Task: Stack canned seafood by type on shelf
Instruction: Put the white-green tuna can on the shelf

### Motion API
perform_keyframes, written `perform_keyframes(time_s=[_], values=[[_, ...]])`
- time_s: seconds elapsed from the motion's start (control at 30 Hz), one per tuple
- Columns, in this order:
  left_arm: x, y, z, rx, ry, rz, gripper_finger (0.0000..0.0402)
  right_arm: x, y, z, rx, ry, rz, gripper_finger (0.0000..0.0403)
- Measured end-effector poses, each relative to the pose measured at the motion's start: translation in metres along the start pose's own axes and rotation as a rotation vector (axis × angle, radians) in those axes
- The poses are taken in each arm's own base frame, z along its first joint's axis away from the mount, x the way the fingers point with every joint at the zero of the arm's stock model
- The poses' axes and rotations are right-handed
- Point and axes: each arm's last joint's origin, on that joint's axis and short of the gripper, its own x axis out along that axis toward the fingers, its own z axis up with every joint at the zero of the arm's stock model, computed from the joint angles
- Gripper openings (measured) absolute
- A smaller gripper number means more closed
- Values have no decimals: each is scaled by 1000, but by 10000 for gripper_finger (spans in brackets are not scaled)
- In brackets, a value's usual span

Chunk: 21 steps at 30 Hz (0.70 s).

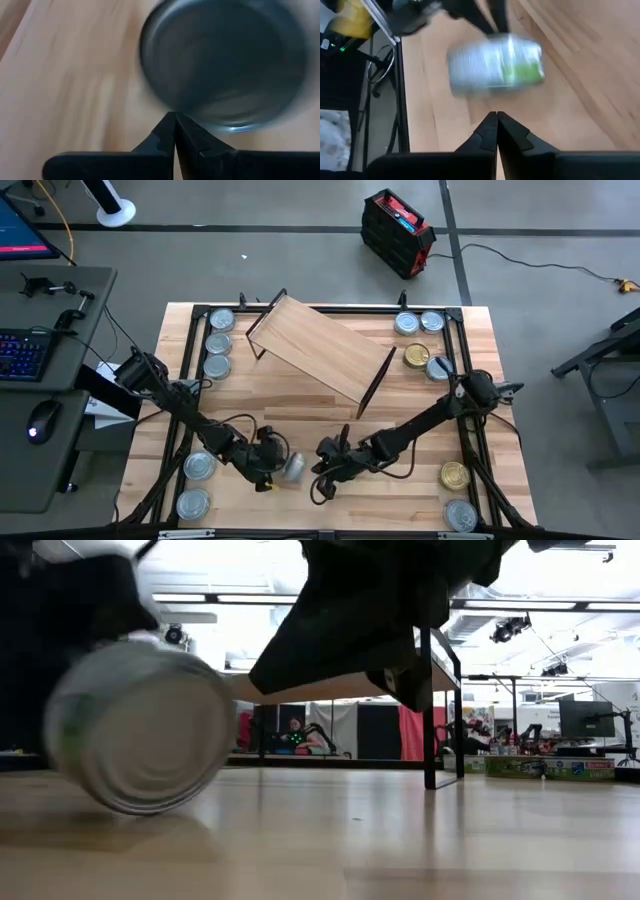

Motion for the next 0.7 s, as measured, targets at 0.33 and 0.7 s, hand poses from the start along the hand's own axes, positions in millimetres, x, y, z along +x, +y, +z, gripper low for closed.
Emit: perform_keyframes(time_s=[0.33, 0.7], values=[[-7, 7, 6, -50, 16, 26, 0, -5, 2, 10, -38, -38, 32, 0], [-78, 12, 15, -258, -35, 46, 0, -33, 18, 60, -283, -12, 177, 16]])
